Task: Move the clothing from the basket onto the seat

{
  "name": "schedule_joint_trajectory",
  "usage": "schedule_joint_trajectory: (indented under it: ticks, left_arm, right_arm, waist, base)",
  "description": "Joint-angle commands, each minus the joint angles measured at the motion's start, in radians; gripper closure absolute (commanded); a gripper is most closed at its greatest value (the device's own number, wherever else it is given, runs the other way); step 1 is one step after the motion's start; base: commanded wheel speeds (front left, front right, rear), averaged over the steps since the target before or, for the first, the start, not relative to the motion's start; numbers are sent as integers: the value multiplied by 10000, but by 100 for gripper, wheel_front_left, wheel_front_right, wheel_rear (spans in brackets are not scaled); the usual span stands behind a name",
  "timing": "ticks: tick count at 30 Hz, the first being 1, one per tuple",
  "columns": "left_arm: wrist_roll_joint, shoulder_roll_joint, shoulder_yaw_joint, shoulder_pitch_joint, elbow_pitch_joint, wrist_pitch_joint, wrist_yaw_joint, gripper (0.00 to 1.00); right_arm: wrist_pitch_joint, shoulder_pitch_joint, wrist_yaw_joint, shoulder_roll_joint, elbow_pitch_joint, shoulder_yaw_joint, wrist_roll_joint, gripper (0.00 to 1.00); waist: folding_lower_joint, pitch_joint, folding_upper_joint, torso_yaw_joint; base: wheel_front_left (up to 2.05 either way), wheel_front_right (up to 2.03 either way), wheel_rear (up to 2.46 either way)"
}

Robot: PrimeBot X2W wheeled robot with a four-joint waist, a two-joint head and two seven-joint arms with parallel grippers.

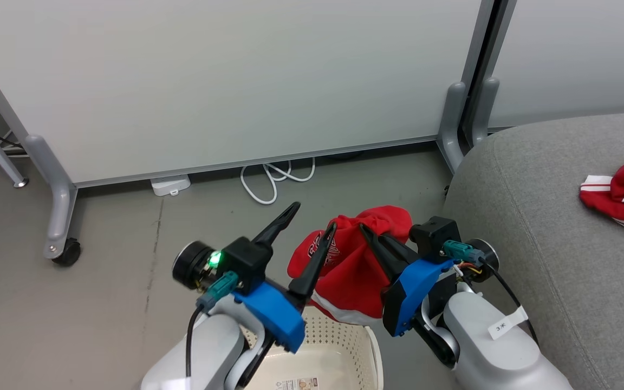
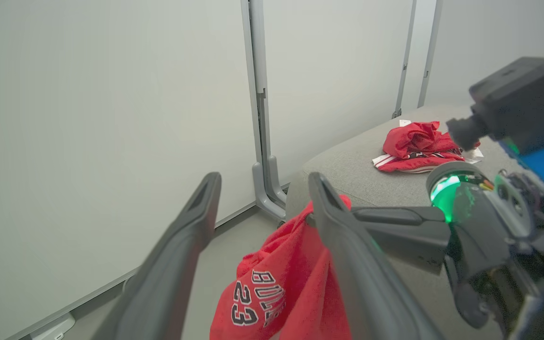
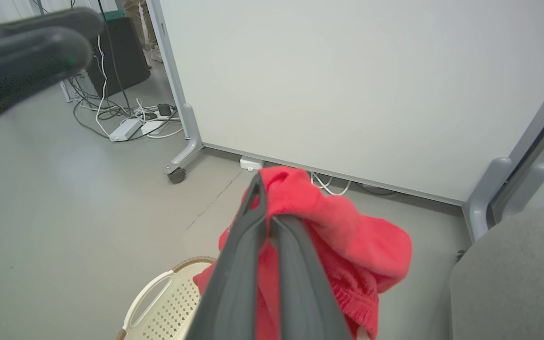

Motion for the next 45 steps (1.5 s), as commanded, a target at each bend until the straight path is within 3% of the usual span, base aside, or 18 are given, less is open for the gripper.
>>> schedule_joint_trajectory:
  ticks: [1,10,19,33,45]
  left_arm:
    - [218,120,320,428,-223,-26,50,0]
    - [1441,184,2608,2800,-1218,-26,-221,0]
    - [2198,-31,4095,4149,-1360,-26,-628,0]
    - [2847,-505,4915,4474,-1259,-26,-988,0]
    - [3032,-639,5159,4422,-1387,-26,-1068,0]
  right_arm:
    - [-58,-9,1,-19,-85,-65,-72,100]
    - [40,224,1,-19,-465,-365,-301,100]
    - [123,431,1,-19,-697,-630,-472,100]
    - [301,632,1,-19,-1014,-874,-573,100]
    - [377,467,1,-19,-1257,-1002,-701,100]
  waist:
    - [-1,24,0,5]
    - [-1,48,0,-24]
    - [-1,31,0,-66]
    - [-1,39,0,-265]
    - [-1,397,0,-1895]
  base:
    - [0,0,0]
    - [0,0,0]
    - [0,0,0]
    - [0,0,0]
    - [0,0,0]
